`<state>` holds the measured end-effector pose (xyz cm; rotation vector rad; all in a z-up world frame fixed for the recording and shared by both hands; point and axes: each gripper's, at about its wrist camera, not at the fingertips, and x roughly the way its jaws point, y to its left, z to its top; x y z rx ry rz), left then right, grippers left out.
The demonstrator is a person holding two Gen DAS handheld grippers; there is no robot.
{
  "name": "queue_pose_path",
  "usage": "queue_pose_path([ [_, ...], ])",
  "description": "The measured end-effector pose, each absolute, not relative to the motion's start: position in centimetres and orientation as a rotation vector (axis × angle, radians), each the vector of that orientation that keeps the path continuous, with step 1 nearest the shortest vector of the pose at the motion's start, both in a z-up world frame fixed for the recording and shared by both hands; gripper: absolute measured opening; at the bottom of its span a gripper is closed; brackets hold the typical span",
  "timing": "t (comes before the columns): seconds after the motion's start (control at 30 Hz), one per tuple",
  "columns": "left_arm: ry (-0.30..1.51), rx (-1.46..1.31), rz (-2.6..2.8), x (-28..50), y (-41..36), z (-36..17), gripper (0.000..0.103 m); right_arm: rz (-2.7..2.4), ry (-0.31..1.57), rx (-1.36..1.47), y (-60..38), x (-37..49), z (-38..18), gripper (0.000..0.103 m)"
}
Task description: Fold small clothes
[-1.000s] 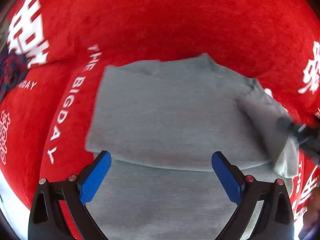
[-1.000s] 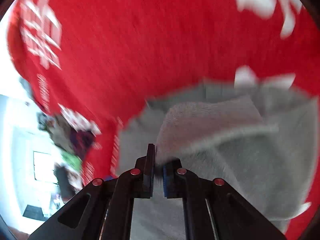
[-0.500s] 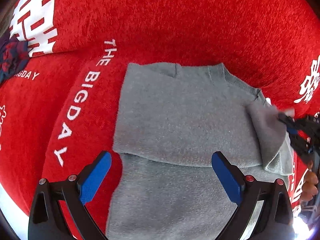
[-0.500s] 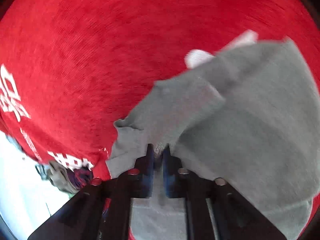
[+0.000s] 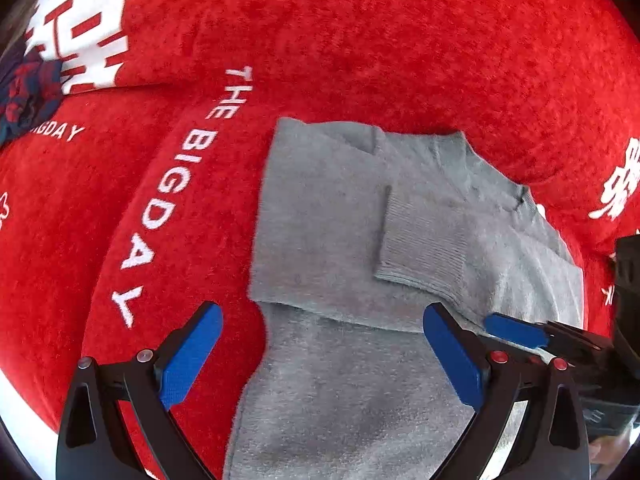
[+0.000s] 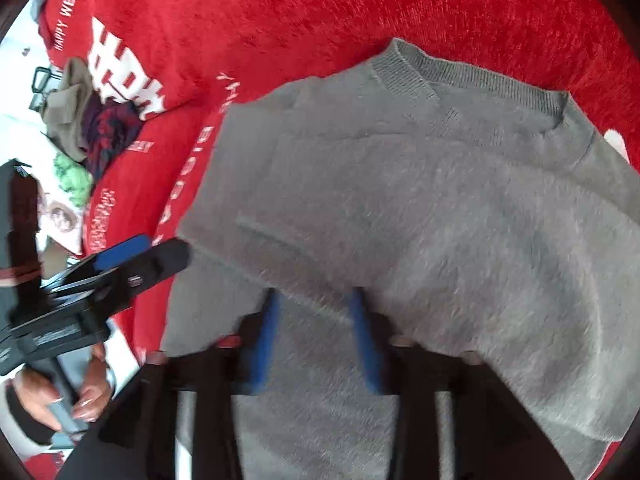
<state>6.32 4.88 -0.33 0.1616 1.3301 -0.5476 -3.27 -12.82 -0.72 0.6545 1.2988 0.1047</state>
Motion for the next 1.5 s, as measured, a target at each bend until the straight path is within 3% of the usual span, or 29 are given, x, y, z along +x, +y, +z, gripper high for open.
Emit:
queue_pose_path([
  [0.27, 1.375, 0.191, -0.638, 7.1, 0.0, -1.9, 0.101, -0.206, 1.200, 1.073, -20.9, -14.6, -1.8, 0.065],
  [0.43, 1.430, 0.240, -0.682, 8.0, -3.1, -3.9, 0.098, -0.450, 0.997, 1.375, -26.1, -23.3, -2.9, 0.065],
  [0.47, 1.426, 0.252, -0.686, 7.9, -3.5, -4.0, 0.092, -0.479, 0.953, 1.428, -26.9, -24.5, -3.3, 0.065],
  [0.53, 1.427, 0.302, -0.680, 7.9, -4.2, -4.0, 0.057, -0.496, 0.876, 1.526, -27.6, -25.8, -4.0, 0.065],
  [0.57, 1.420, 0.316, -0.678, 7.9, -4.3, -3.9, 0.044, -0.501, 0.841, 1.566, -27.9, -26.2, -4.3, 0.065],
  [0.6, 1.416, 0.311, -0.692, 8.0, -4.3, -3.7, 0.016, -0.507, 0.822, 1.587, -28.4, -26.9, -4.5, 0.065],
  [0.63, 1.422, 0.296, -0.700, 8.2, -4.1, -3.4, 0.007, -0.514, 0.805, 1.603, -28.4, -26.8, -4.7, 0.065],
  [0.67, 1.428, 0.270, -0.710, 8.4, -4.0, -3.1, 0.007, -0.516, 0.790, 1.610, -28.2, -26.4, -4.9, 0.065],
  [0.73, 1.406, 0.243, -0.726, 8.5, -3.6, -1.9, 0.007, -0.516, 0.800, 1.583, -28.9, -26.2, -4.7, 0.032],
  [0.77, 1.390, 0.239, -0.733, 8.3, -3.5, -1.2, 0.007, -0.518, 0.832, 1.555, -28.7, -25.2, -4.6, 0.006],
  [1.0, 1.378, 0.256, -0.752, 6.3, -1.5, -0.9, 0.007, -0.462, 0.892, 1.325, -31.0, -24.7, -2.2, 0.006],
  [1.17, 1.352, 0.327, -0.735, 5.1, -0.8, -2.7, 0.007, -0.406, 0.972, 1.386, -30.9, -25.8, -5.3, 0.006],
  [1.37, 1.349, 0.390, -0.721, 5.2, -0.2, -2.1, 0.007, -0.411, 1.006, 1.322, -30.0, -28.1, -2.9, 0.012],
  [1.43, 1.348, 0.406, -0.719, 5.4, -0.5, -2.0, 0.007, -0.449, 0.956, 1.308, -31.3, -28.8, -2.1, 0.018],
  [1.5, 1.343, 0.417, -0.713, 5.3, -1.3, -2.2, 0.007, -0.491, 0.922, 1.332, -33.1, -28.4, -2.5, 0.057],
])
